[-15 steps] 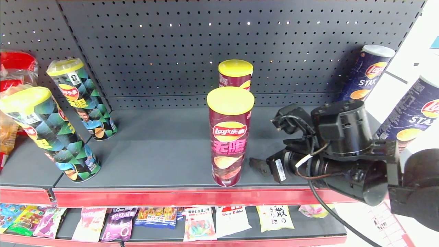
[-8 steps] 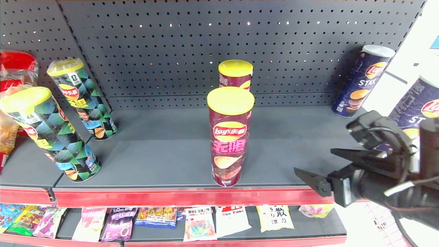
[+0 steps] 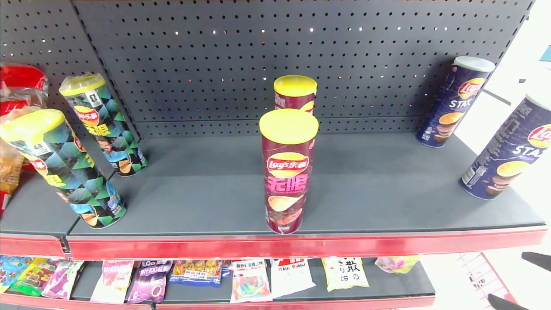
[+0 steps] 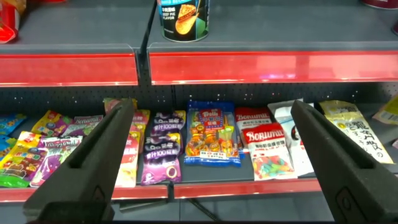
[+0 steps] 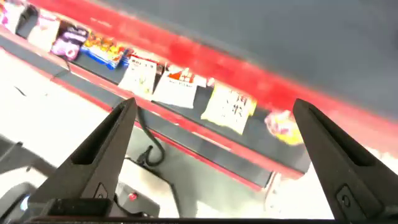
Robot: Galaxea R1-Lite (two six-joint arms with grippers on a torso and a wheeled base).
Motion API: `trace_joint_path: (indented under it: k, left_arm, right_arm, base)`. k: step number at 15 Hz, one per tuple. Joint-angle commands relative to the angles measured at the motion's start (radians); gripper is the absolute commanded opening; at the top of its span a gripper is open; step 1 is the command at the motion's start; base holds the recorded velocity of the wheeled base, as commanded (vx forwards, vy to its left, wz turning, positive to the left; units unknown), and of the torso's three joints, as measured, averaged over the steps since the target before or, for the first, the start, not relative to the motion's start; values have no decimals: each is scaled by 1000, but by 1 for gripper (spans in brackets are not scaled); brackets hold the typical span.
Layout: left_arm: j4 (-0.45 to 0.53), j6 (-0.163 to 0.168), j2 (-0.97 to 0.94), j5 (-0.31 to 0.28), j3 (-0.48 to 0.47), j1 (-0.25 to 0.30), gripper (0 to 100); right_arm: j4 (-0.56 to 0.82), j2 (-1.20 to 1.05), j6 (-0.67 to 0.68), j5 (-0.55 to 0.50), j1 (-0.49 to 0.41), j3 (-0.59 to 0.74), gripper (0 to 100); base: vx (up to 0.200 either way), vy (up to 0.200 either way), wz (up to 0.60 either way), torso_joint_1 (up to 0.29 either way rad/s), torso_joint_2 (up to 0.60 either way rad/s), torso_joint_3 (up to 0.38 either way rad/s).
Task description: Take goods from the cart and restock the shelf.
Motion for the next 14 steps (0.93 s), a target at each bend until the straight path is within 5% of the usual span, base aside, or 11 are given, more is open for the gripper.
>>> trace_joint_path:
  k: [1, 4, 14]
  left_arm:
    - [0, 0, 0, 0, 0, 0, 100]
    - [0, 0, 0, 0, 0, 0, 100]
    - [0, 0, 0, 0, 0, 0, 100]
  right_arm:
    - [78, -285, -13, 125, -270, 74, 100]
    - [77, -493, -39, 133, -402, 162, 100]
    - [-65, -674, -59, -88, -377, 354, 100]
  base:
    - [0, 0, 0, 0, 0, 0]
    - [0, 0, 0, 0, 0, 0]
    - [0, 0, 0, 0, 0, 0]
